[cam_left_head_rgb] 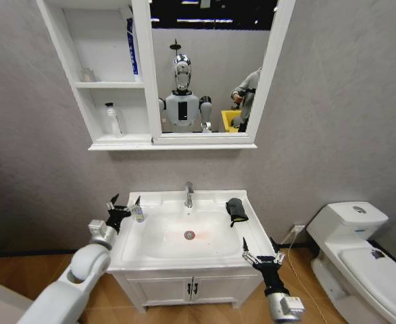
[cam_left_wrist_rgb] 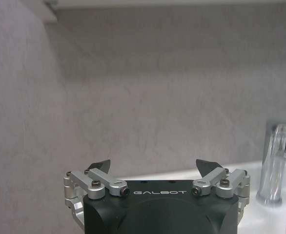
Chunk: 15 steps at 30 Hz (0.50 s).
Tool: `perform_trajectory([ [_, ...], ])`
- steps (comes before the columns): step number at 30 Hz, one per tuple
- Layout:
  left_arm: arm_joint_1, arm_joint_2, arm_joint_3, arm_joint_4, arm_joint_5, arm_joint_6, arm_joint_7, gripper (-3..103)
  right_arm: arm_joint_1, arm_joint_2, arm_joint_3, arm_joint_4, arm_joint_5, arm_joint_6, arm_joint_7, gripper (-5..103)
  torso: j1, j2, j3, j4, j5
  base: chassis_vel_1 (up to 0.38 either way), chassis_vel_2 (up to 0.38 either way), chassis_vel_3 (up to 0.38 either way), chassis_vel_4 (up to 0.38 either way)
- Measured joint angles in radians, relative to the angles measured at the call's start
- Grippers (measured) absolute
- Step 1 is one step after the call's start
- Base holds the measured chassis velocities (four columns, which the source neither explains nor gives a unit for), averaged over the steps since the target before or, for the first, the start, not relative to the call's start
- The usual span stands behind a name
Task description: Move facial cleanser and shampoo from washbasin to cabinet, then wipe washbasin with towel.
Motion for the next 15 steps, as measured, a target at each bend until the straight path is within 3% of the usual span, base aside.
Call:
perform_trajectory([
  [8,-0.068,-0.058,0.032,0.195,0.119,-0.035,0.057,100,0.003,-0.003,-0.001,-0.011,0.006,0.002,0.001,100,0.000,0.000,0.000,0.0000,0.0001,0.000,0.000,0.000,0.000],
  [15,-0.112,-0.090,0.040,0.270,0.096,-0.024,0.070,98,-0.001,-0.005,0.002,-0.027,0.009,0.010,0.001,100,0.000,0.000,0.000,0.0000,0.0000,0.000,0.000,0.000,0.000],
])
